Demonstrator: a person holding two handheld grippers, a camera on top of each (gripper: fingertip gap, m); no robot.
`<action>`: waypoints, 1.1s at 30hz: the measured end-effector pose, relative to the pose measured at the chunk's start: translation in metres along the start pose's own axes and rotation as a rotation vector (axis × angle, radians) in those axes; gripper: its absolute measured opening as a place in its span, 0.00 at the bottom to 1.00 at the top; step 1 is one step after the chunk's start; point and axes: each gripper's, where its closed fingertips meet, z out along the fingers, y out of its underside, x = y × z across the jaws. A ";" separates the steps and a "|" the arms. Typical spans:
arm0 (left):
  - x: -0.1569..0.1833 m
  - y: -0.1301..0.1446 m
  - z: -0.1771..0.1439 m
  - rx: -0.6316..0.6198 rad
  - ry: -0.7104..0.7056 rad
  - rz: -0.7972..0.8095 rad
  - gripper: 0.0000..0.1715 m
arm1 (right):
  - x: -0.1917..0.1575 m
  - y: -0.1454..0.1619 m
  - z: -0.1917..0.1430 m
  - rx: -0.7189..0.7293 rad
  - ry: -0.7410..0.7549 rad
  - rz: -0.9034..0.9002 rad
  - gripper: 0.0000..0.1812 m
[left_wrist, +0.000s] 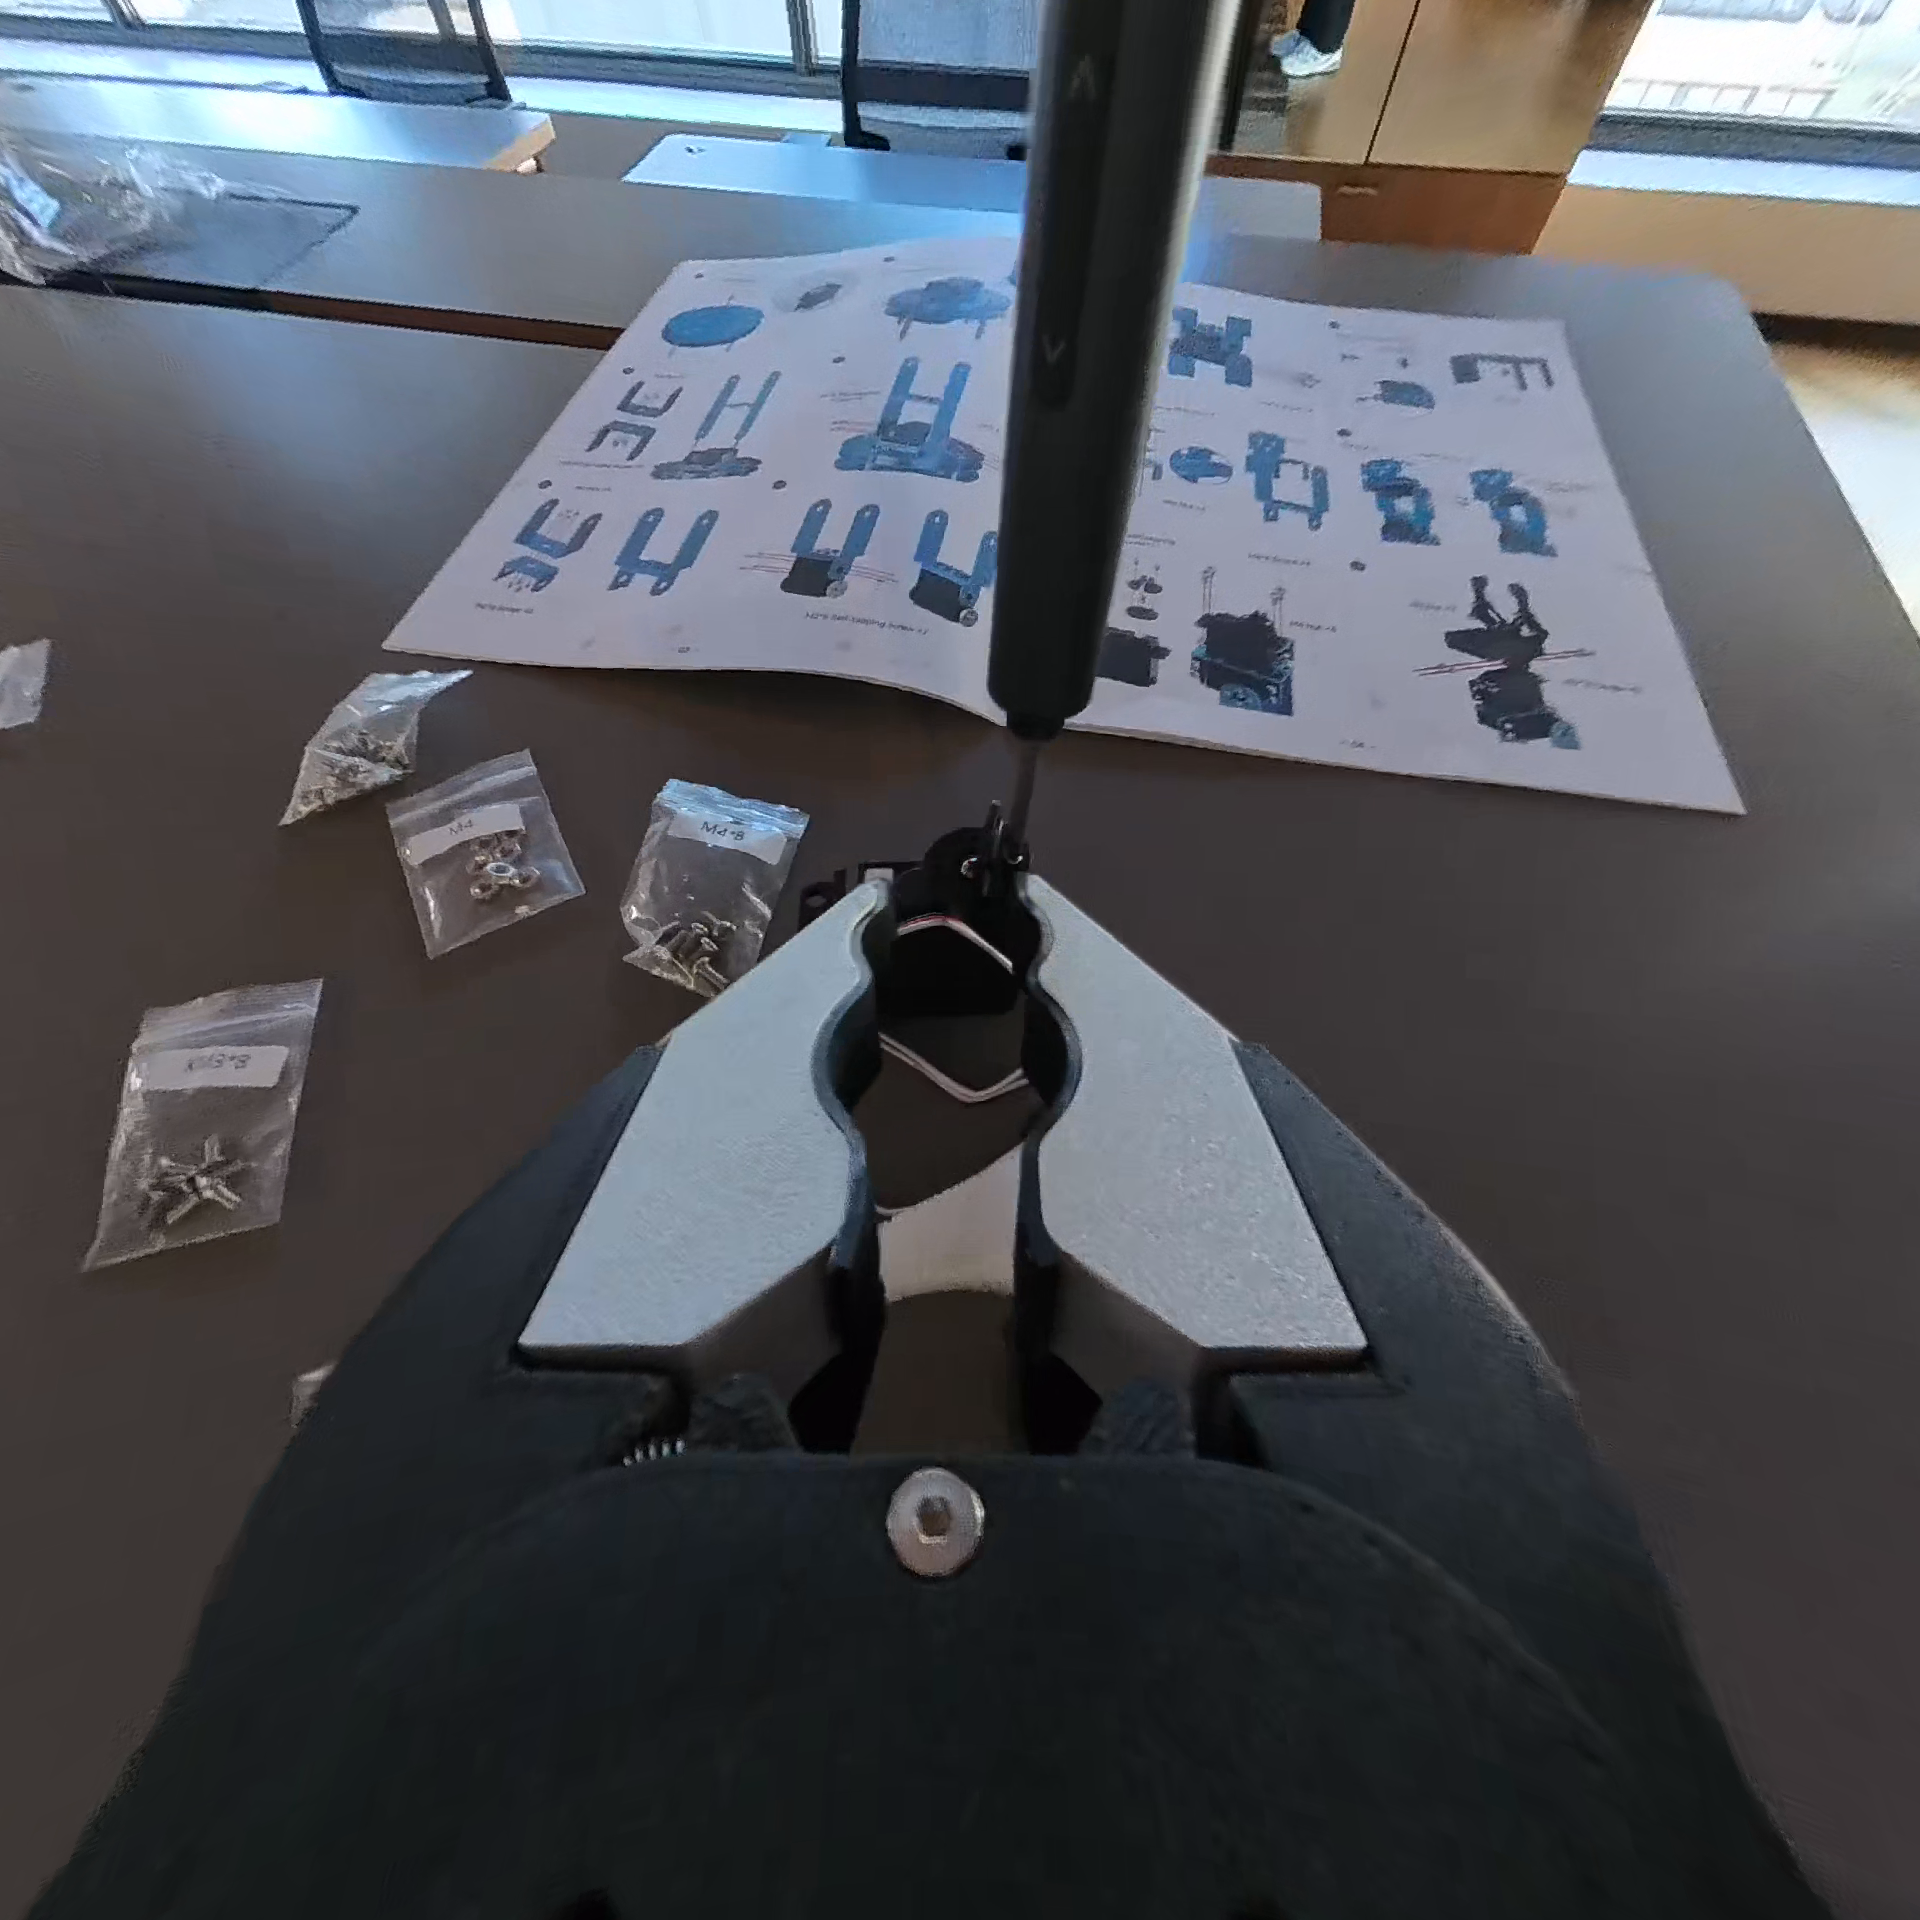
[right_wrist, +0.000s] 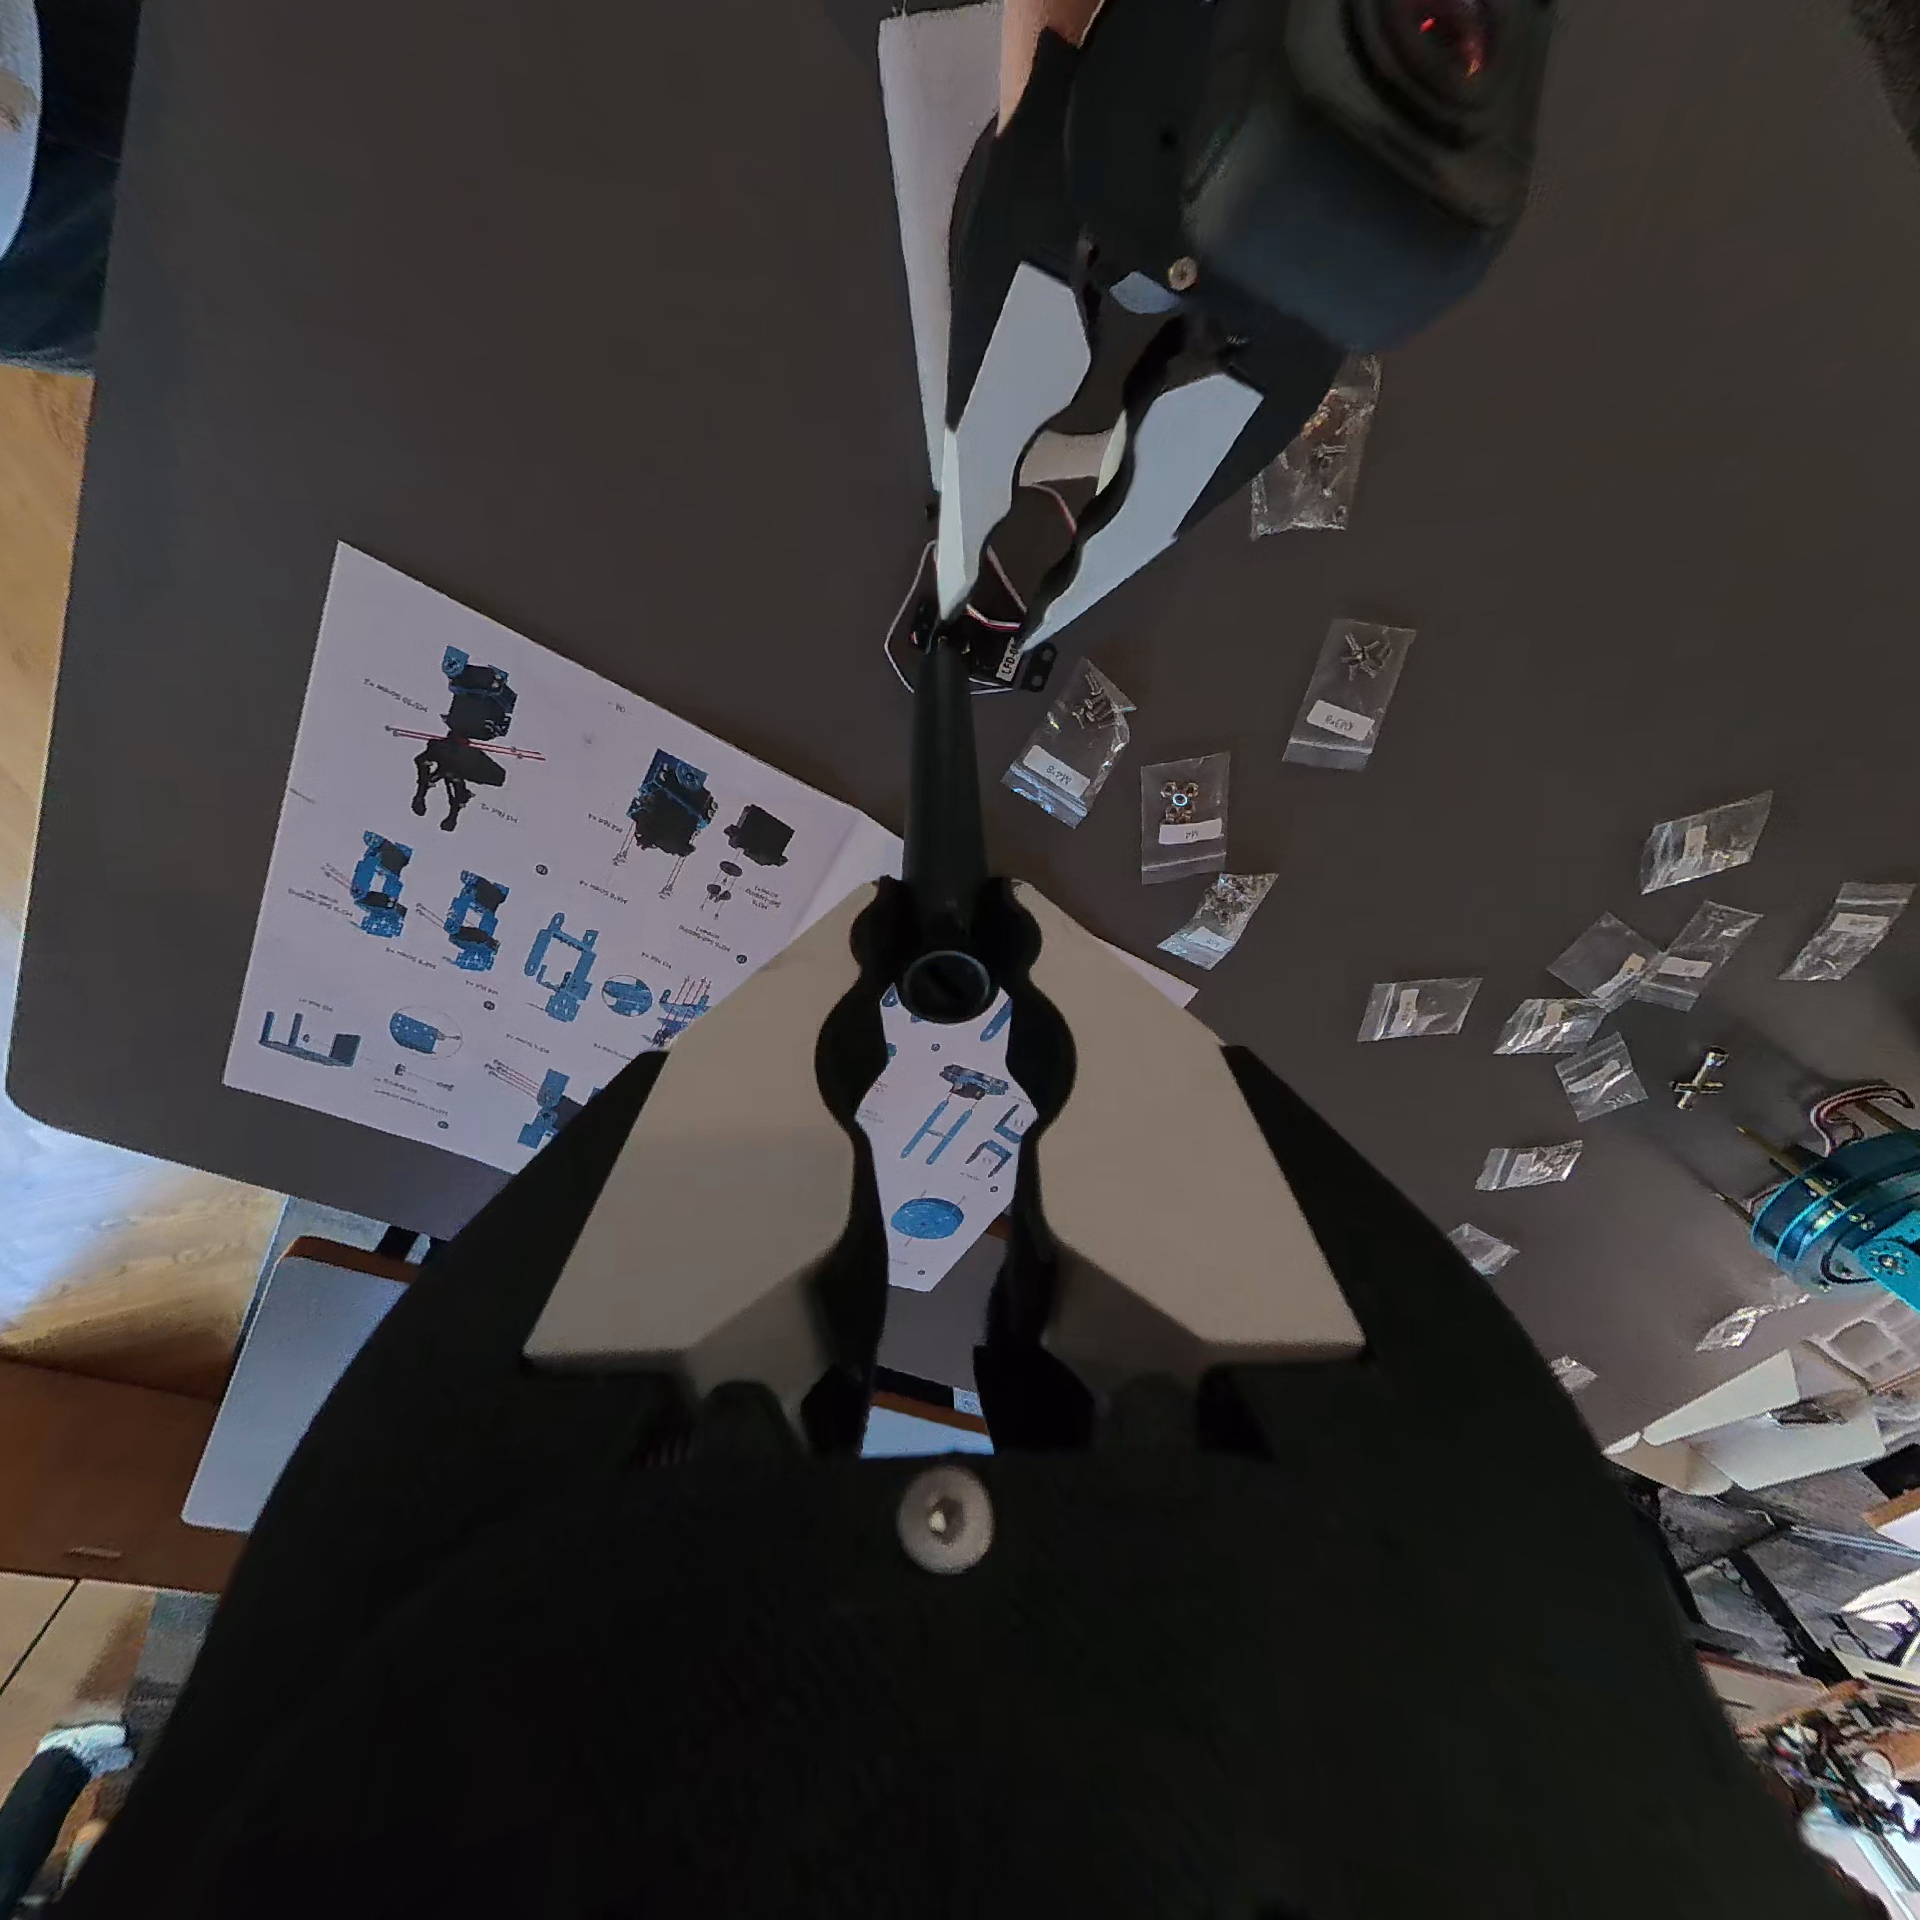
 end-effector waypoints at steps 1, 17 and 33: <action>0.001 -0.001 0.001 0.009 0.002 0.014 0.09 | 0.000 -0.002 0.000 -0.005 0.000 -0.005 0.09; 0.008 -0.003 0.009 0.034 -0.021 0.119 0.06 | 0.004 -0.007 0.001 -0.019 -0.021 0.038 0.09; 0.010 -0.005 0.010 0.080 -0.022 0.102 0.04 | 0.003 -0.004 0.001 -0.035 -0.017 0.255 0.09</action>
